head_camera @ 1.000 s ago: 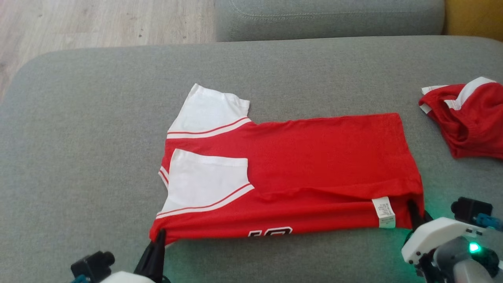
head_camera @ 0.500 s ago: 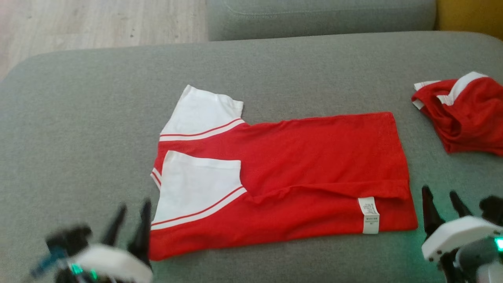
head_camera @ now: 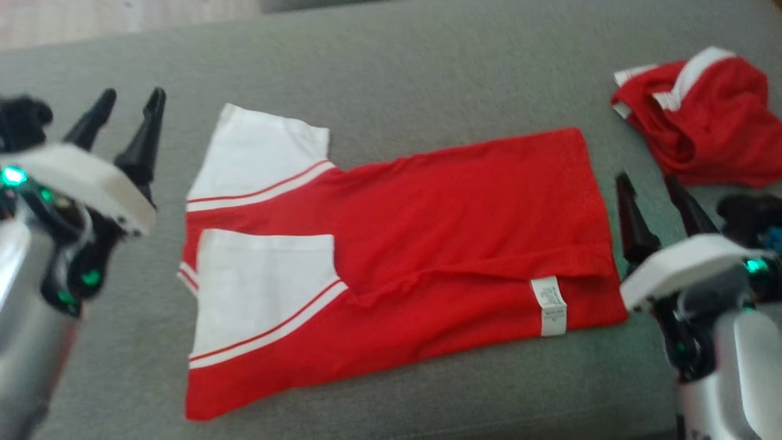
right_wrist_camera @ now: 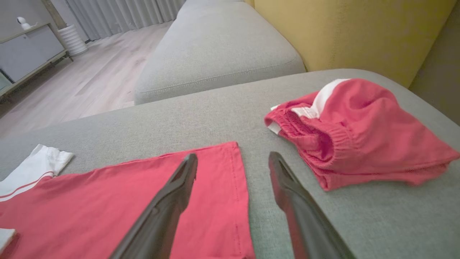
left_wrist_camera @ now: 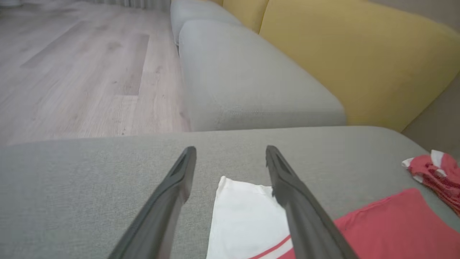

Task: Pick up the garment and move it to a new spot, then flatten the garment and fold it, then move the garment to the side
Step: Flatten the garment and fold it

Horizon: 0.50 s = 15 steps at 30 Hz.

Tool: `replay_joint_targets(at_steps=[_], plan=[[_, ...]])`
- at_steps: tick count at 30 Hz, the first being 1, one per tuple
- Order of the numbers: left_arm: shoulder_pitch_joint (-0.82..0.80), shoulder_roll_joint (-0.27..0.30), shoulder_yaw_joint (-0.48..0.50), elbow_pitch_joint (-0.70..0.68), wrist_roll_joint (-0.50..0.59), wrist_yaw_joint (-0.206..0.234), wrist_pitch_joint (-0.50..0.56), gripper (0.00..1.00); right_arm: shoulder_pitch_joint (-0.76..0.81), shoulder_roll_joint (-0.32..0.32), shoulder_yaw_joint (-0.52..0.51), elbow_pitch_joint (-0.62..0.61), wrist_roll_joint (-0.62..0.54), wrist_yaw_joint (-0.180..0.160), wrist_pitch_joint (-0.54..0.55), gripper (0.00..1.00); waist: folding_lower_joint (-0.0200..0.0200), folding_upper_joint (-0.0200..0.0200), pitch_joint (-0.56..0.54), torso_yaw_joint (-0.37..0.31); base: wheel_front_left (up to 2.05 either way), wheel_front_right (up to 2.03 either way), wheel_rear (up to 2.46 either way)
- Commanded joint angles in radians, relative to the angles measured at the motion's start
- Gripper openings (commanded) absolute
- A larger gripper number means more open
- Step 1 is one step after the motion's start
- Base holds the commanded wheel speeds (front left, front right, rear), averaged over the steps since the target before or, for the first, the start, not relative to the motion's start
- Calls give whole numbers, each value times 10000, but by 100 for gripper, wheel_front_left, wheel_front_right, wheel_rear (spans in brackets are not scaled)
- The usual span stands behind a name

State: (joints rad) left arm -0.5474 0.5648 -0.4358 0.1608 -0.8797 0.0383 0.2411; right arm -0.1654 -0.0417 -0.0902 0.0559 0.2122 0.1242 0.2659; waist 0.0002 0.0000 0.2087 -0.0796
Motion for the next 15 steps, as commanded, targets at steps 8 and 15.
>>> replay_joint_targets(at_steps=[8,15], plan=[[-2219,918,-125,1695,168,-713,1653,100,-1514,-86,1069,-264,-114,65,-74,100,-2,0,1550,-1378,0,0,0],[-2551,982,-212,2797,241,-686,1891,100,-2018,-85,1476,51,0,65,-329,100,-2,0,1983,-1827,0,0,0]])
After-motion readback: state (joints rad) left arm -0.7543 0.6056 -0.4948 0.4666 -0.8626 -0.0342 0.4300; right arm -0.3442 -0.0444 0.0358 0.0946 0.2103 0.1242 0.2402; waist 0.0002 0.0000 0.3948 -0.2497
